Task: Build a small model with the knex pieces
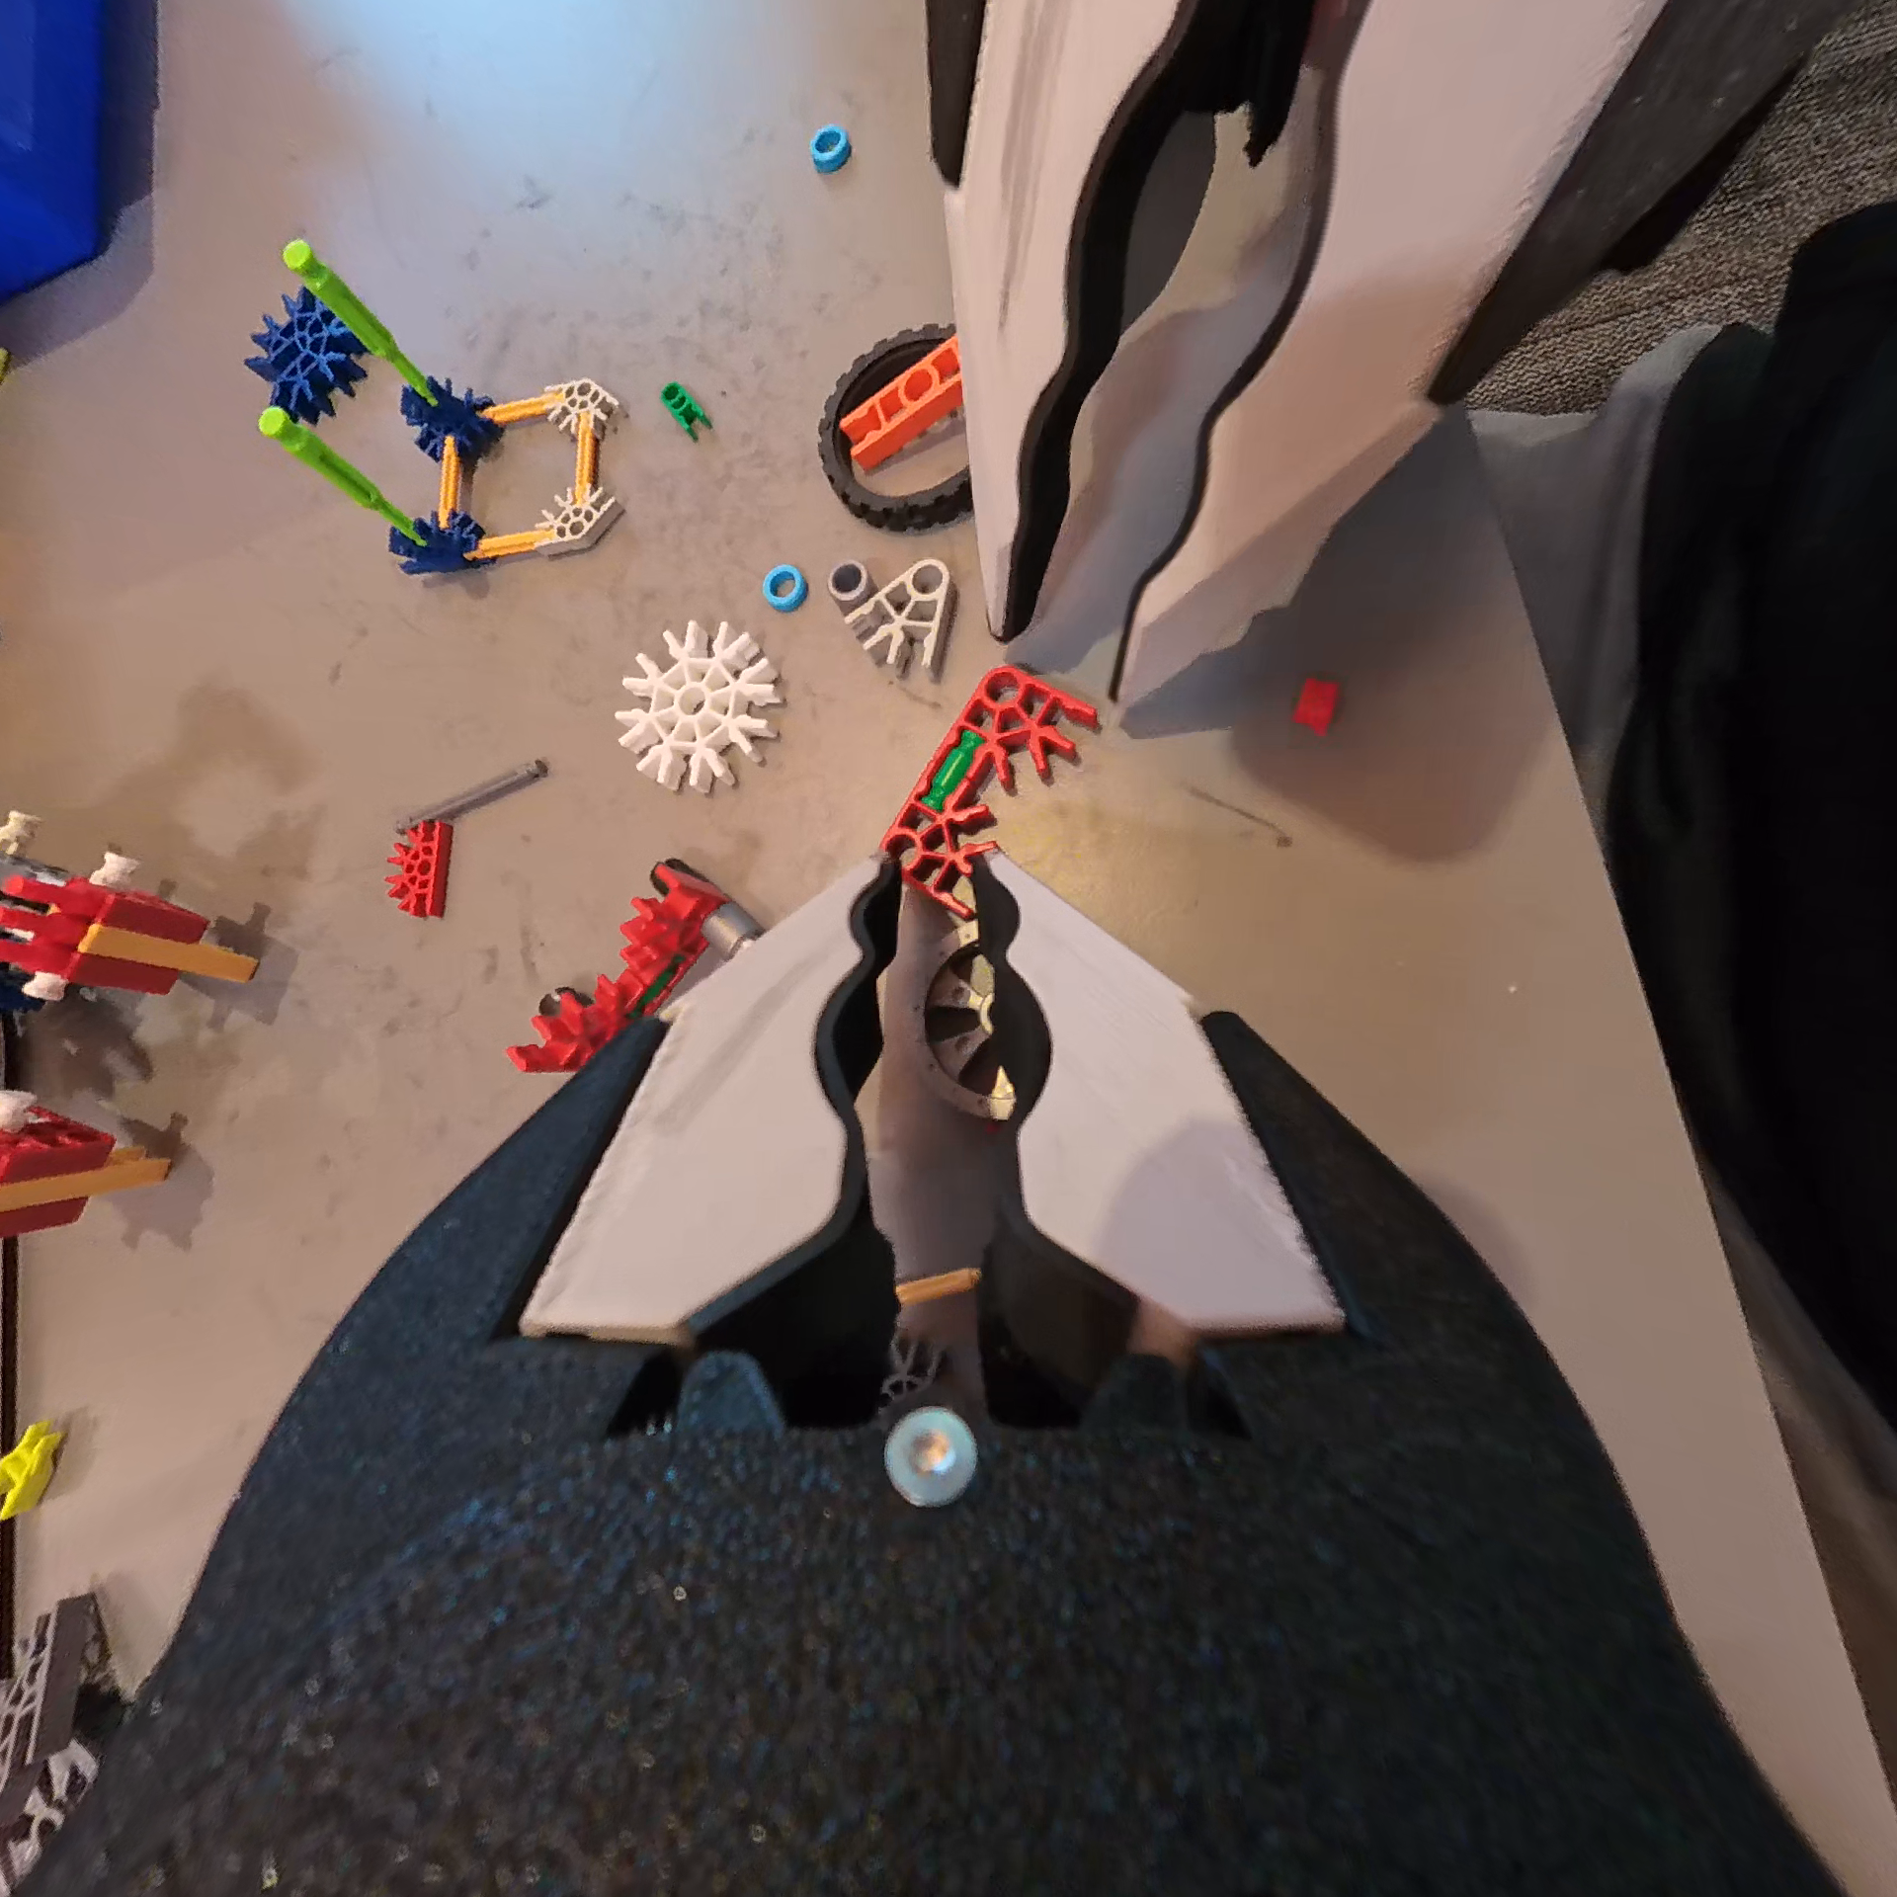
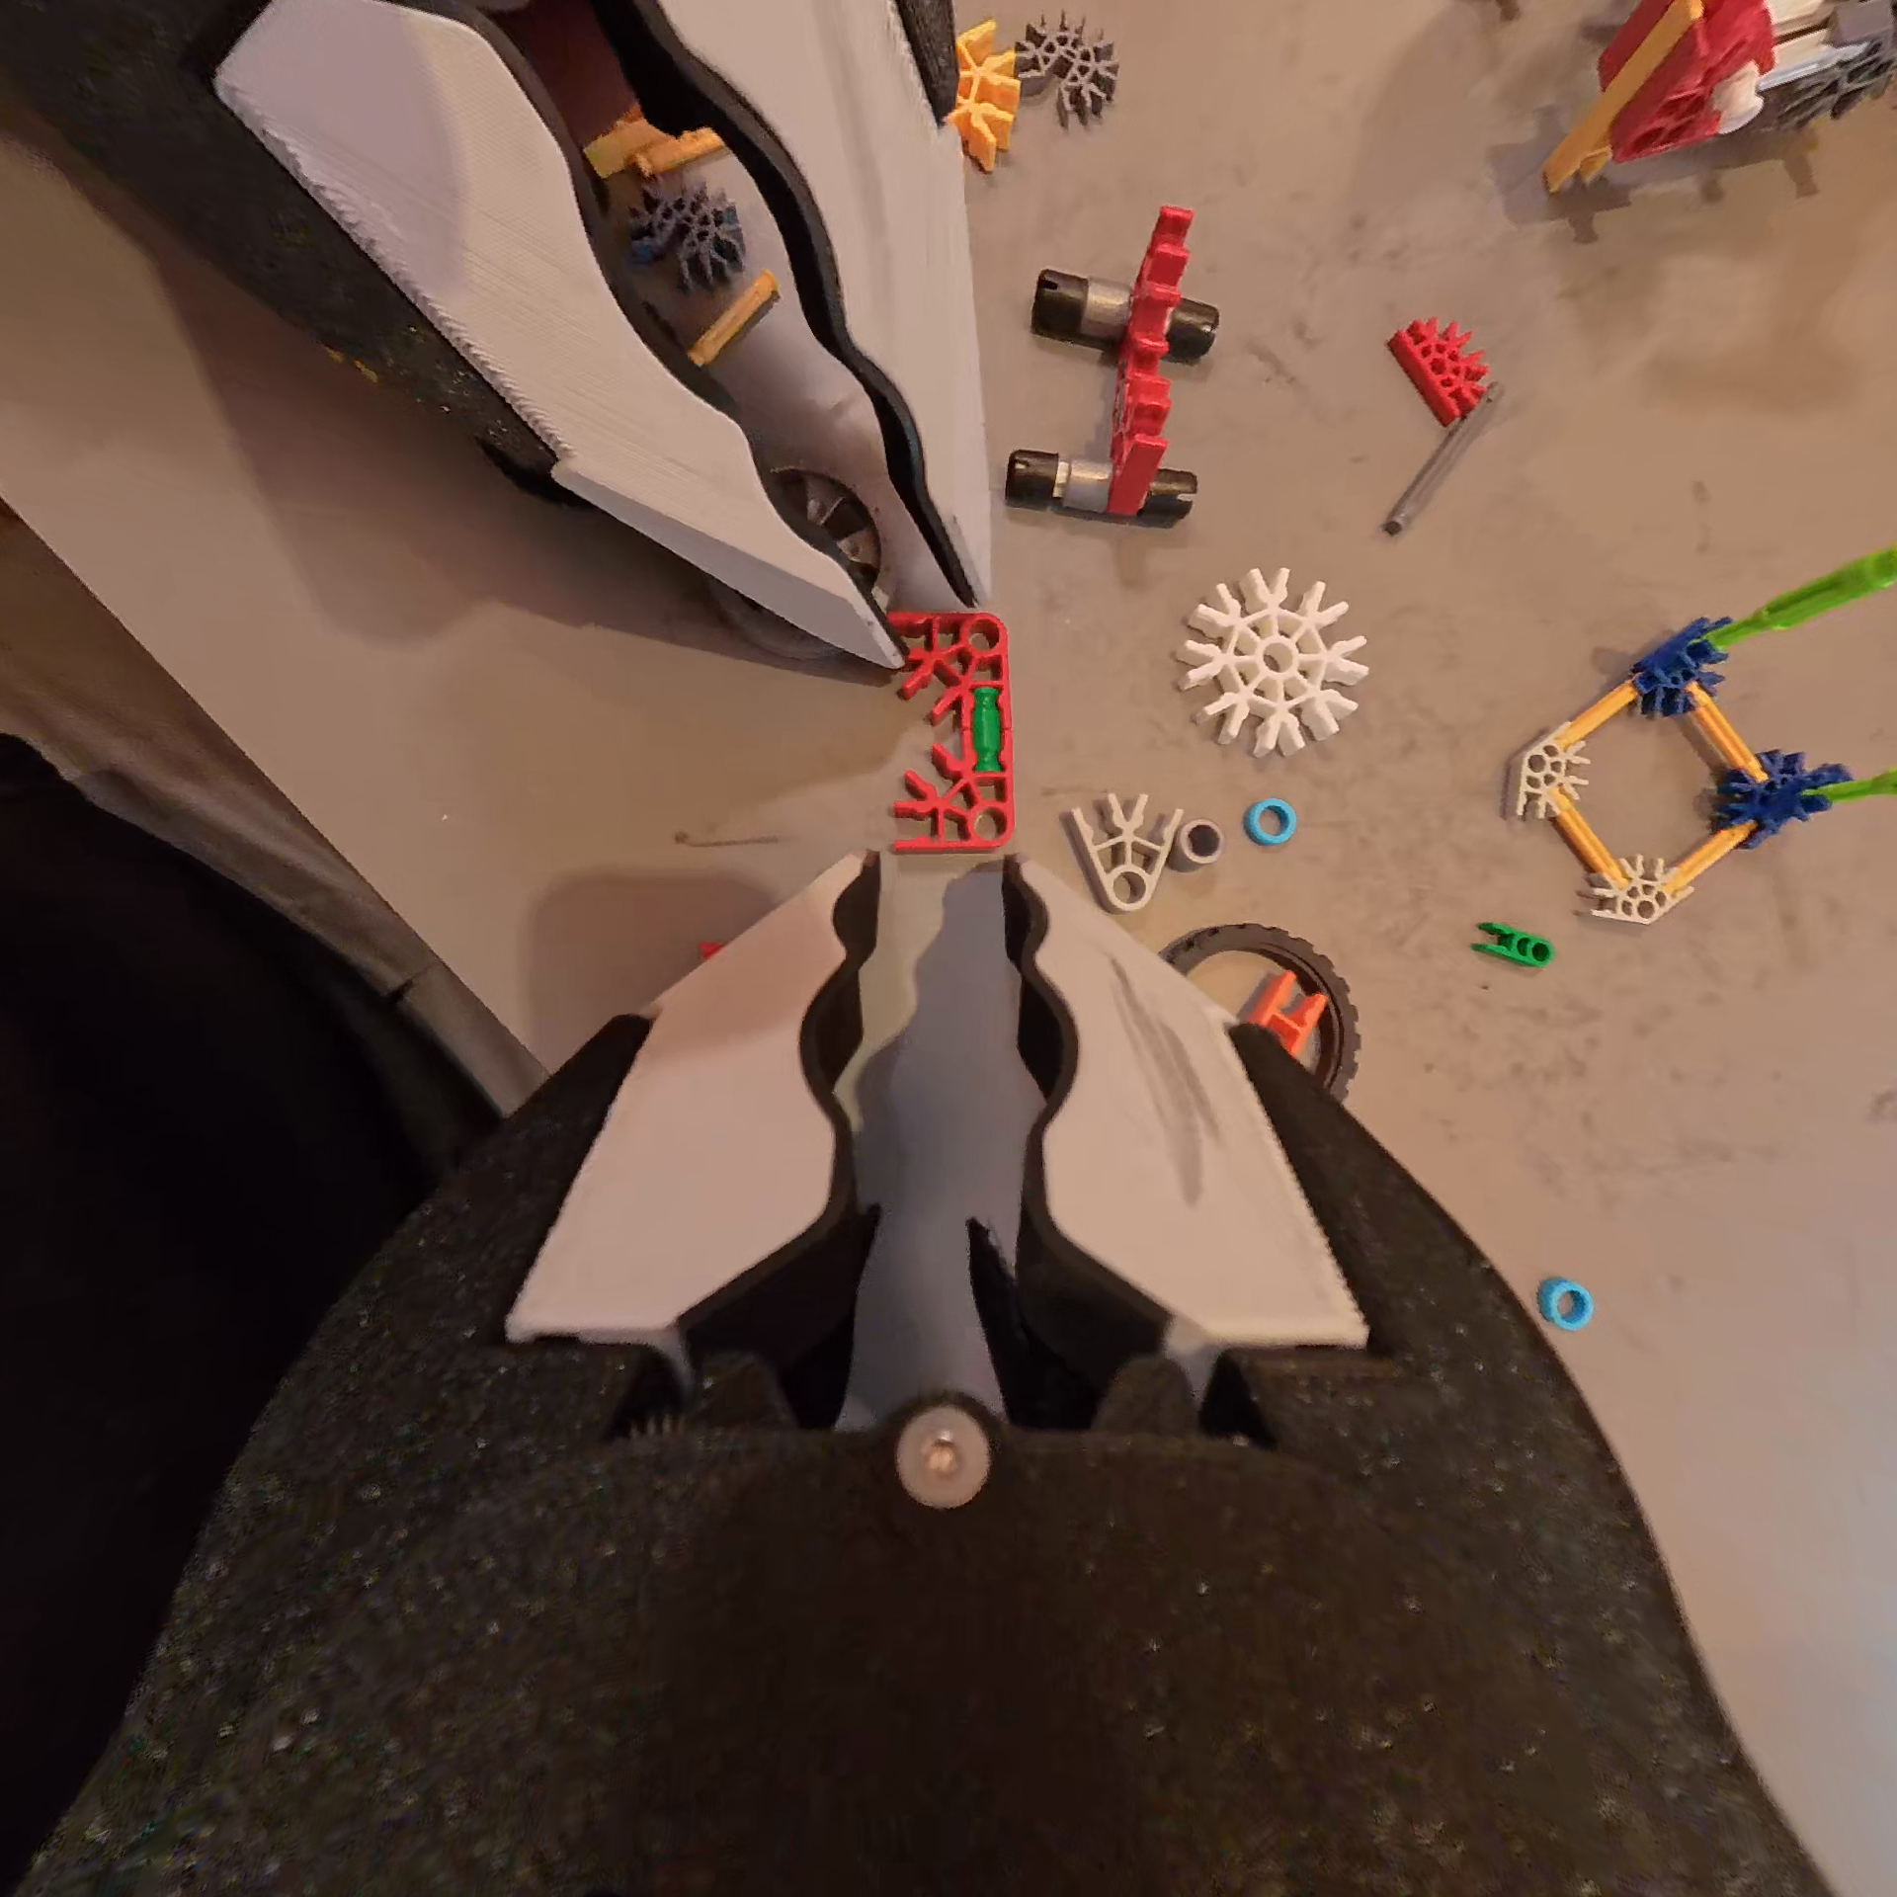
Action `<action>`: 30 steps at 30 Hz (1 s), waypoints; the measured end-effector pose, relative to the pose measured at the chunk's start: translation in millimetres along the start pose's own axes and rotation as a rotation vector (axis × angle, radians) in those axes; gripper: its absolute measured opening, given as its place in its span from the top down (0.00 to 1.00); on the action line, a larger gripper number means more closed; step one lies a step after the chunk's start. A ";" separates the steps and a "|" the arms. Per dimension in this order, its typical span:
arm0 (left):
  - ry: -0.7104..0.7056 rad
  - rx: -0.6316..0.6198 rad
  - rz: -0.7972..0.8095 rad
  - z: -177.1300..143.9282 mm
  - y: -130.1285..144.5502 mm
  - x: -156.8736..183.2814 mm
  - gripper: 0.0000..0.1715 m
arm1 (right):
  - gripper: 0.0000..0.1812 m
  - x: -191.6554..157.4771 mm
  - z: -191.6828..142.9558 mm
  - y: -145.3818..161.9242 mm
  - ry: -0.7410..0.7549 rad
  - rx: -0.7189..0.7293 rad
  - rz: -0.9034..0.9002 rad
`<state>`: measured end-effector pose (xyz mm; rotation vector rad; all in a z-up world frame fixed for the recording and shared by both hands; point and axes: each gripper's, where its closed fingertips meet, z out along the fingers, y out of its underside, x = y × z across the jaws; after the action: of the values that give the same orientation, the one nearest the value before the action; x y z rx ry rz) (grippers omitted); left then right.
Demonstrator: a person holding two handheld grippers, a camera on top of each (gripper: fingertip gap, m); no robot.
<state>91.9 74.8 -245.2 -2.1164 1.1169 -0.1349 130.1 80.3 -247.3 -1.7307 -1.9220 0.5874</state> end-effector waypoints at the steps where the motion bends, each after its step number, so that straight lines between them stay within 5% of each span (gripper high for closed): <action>1: 0.002 0.000 -0.001 -0.2 0.3 0.0 0.93 | 0.85 -1.5 -0.2 -0.8 -0.008 0.004 0.001; 19: 0.029 -0.002 0.001 2.0 1.2 4.8 0.95 | 0.80 8.6 10.2 -5.0 -0.007 0.030 -0.027; 30: 0.038 0.005 0.008 2.6 0.0 7.0 0.95 | 0.87 11.7 11.4 -5.0 -0.033 0.047 -0.030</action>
<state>97.3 70.9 -248.7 -2.1129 1.1466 -0.1747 118.3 91.4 -252.5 -1.6708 -1.9375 0.6488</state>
